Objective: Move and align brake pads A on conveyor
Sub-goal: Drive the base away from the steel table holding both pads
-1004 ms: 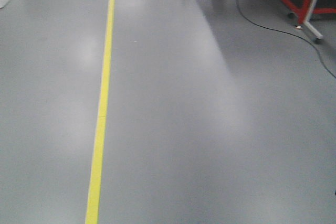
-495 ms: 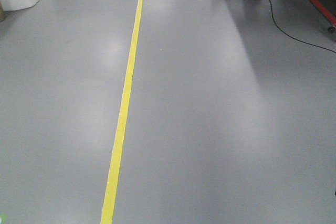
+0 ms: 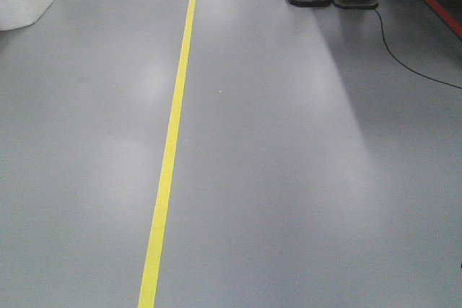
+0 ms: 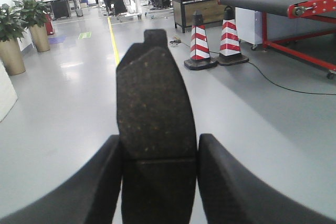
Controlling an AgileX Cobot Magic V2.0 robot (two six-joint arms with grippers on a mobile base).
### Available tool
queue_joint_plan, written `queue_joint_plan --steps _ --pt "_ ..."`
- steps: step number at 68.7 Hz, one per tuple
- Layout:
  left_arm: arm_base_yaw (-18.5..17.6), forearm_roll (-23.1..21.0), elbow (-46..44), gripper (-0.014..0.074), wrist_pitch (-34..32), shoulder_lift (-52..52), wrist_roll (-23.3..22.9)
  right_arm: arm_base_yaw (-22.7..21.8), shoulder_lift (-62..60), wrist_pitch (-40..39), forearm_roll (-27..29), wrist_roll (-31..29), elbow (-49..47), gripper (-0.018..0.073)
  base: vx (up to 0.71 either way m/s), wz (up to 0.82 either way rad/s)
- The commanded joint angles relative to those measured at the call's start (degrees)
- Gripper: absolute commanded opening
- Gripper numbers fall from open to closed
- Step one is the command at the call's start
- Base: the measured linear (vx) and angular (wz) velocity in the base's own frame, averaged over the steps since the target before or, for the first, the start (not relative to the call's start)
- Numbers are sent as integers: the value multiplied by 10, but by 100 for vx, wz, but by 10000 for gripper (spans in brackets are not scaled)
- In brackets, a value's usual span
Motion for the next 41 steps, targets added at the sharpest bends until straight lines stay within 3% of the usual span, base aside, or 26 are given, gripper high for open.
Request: queue_joint_plan --steps 1,41 --pt "-3 -10 -19 57 -53 4 -4 -1 2 -53 -5 -2 -17 36 54 3" --pt "-3 -10 -19 57 -54 4 -4 -1 2 -53 -5 -2 -17 36 59 6"
